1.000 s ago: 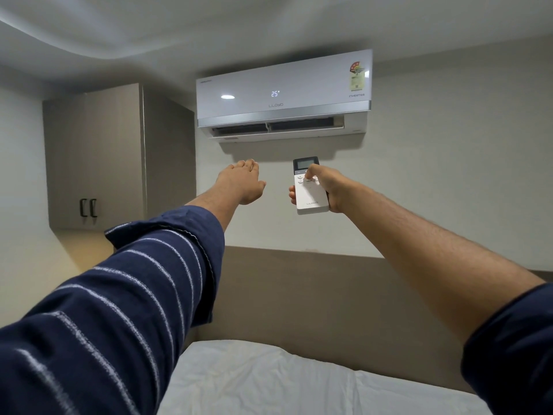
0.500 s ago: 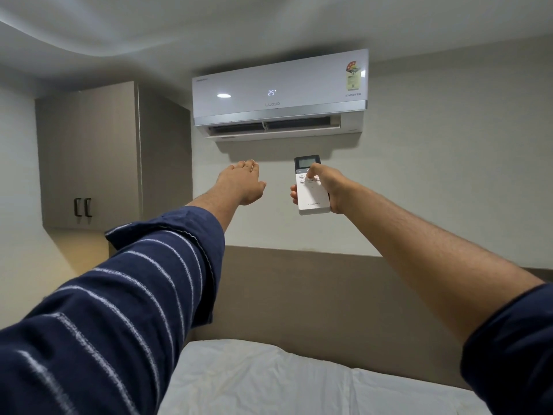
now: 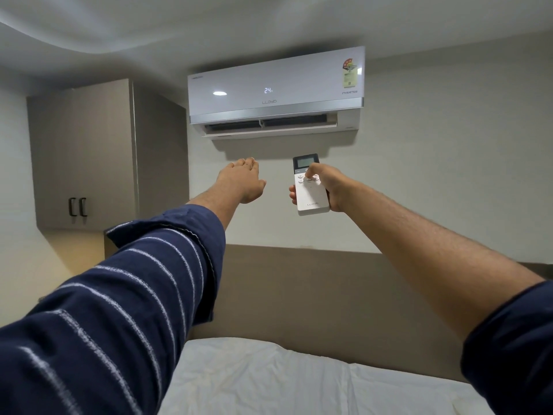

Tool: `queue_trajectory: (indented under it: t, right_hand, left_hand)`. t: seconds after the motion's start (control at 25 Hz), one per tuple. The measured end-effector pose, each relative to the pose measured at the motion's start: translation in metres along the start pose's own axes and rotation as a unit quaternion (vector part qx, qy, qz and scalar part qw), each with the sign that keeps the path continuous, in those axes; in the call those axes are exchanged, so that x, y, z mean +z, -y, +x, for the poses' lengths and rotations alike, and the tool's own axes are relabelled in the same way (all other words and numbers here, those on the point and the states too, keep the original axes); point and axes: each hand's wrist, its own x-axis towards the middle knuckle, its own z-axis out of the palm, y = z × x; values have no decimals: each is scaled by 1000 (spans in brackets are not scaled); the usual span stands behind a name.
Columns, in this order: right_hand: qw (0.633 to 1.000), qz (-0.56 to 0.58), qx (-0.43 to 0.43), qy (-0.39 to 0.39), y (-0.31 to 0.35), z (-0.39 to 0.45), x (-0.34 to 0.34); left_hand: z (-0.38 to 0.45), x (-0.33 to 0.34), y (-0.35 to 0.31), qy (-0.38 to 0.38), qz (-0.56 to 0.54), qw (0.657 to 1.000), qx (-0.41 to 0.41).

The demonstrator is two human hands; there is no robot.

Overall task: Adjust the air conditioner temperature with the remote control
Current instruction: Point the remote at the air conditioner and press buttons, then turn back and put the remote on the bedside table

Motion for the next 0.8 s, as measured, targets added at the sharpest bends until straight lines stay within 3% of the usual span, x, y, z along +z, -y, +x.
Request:
queue_trajectory:
  t: [0.16, 0.4, 0.56, 0.8]
  right_hand:
    - [1000, -5, -2, -19, -9, -6, -16]
    - [993, -43, 13, -112, -43, -37, -90]
    - [970, -127, 31, -204, -64, -86, -168]
    - [927, -142, 67, -340, -124, -203, -300]
  left_hand:
    - [0, 9, -27, 12, -16, 1000, 21]
    - [5, 25, -119, 7, -54, 991, 126]
    - [1, 40, -202, 11, -84, 978, 192]
    - [-49, 61, -389, 23, -167, 928, 332]
